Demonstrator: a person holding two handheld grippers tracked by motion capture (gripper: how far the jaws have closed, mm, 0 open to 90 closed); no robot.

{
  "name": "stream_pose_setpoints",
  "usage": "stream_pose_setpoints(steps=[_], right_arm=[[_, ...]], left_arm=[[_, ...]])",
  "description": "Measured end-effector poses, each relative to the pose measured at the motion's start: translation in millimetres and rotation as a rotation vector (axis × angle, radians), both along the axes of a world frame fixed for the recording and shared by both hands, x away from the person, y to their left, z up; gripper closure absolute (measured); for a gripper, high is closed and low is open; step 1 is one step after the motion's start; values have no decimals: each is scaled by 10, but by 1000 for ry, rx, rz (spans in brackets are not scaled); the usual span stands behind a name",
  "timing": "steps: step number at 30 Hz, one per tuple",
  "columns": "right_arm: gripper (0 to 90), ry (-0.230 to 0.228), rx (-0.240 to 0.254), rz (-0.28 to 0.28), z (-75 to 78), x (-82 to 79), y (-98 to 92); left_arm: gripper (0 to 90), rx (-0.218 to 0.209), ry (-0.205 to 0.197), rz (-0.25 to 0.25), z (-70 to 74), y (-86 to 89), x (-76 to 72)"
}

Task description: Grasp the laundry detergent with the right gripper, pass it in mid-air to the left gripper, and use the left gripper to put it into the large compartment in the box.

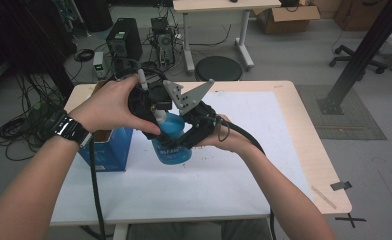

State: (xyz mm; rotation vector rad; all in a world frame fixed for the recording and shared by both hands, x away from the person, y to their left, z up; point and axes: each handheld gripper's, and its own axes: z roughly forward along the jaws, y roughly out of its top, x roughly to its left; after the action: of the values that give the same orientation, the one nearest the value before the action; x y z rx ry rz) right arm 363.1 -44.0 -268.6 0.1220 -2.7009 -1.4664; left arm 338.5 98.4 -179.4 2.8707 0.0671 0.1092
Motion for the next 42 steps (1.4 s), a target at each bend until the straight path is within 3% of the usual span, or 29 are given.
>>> stream_pose_setpoints(steps=[22, 23, 24, 25, 27, 32, 35, 42], right_arm=[[407, 18, -1, 4, -16, 7, -13], [375, 23, 0, 5, -18, 11, -13], [239, 20, 11, -22, -15, 14, -33], [239, 20, 11, -22, -15, 14, -33], [144, 32, 7, -34, -25, 43, -71], [68, 14, -80, -78, -110, 117, -229], [63, 5, -139, -95, -165, 158, -362], [65, -43, -327, -135, -290, 210, -715]], left_arm=[[374, 34, 18, 36, 24, -59, 6], [375, 41, 22, 38, 27, -70, 8], [375, 50, 25, 41, 30, -79, 10], [375, 58, 30, 42, 34, -87, 14], [375, 69, 37, 57, 51, -89, 24], [375, 80, 35, 124, 147, -36, 62], [375, 74, 32, 217, 246, 26, 103], [376, 67, 4, 413, 515, 201, 213]])
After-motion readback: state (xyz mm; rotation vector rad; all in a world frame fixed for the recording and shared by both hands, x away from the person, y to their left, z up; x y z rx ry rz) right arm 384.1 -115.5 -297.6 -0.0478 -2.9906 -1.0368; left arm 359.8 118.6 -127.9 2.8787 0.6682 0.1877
